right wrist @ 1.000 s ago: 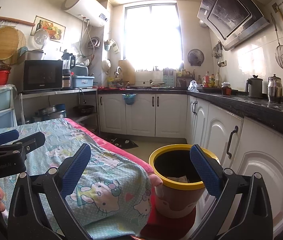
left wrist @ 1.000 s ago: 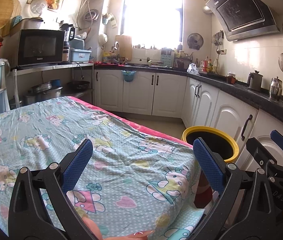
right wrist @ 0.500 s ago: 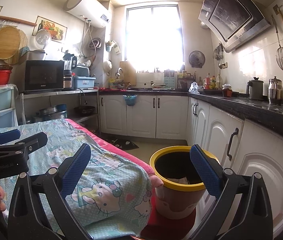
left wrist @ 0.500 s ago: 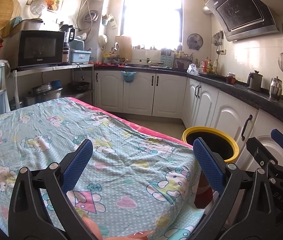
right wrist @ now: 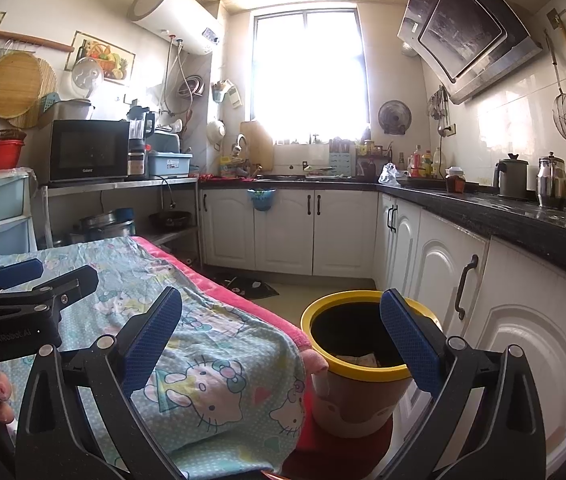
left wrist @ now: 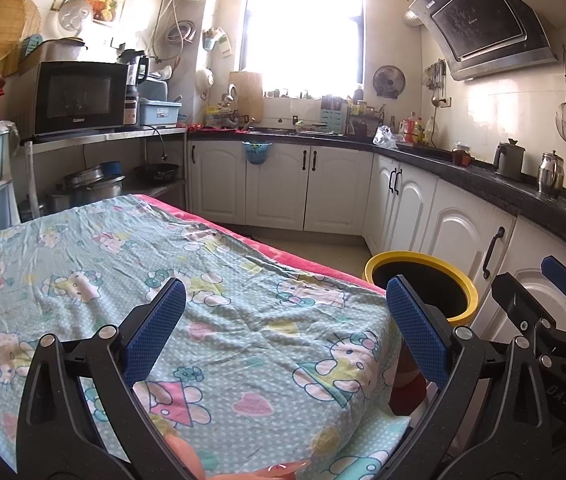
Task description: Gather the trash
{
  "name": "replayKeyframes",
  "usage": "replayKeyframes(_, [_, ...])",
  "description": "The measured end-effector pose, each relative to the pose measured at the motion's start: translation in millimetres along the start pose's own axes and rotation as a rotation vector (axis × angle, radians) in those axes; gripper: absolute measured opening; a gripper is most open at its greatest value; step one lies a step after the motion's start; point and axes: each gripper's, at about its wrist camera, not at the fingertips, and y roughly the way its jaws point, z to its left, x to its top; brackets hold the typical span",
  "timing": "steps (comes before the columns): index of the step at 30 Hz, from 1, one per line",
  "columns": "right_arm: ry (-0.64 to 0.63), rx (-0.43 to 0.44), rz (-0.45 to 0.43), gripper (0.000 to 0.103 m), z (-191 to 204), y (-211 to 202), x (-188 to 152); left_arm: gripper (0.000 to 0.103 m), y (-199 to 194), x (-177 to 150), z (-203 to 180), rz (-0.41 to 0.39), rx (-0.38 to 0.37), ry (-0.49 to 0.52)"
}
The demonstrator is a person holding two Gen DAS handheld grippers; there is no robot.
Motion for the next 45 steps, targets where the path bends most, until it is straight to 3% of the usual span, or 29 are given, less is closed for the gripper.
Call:
replayKeyframes(29, [0.005,-0.001,0.004,0.097,-1.4,0.3,0.9,0.092,1.1,-0.5,-0.9,0.007,-0.002,0.008])
replayKeyframes(38, [0.007,0.006,0.008,0.097,-2.6,2.2,2.1,0.092,3.0,-0.3,-1.4,0.028,0.033,0.024])
replayKeyframes(45, [-0.014,0.090,0.026,0.097,6.8,12.3,18.1,0.092,-5.8,10.3,27.7,0.078,0.052,-0.057])
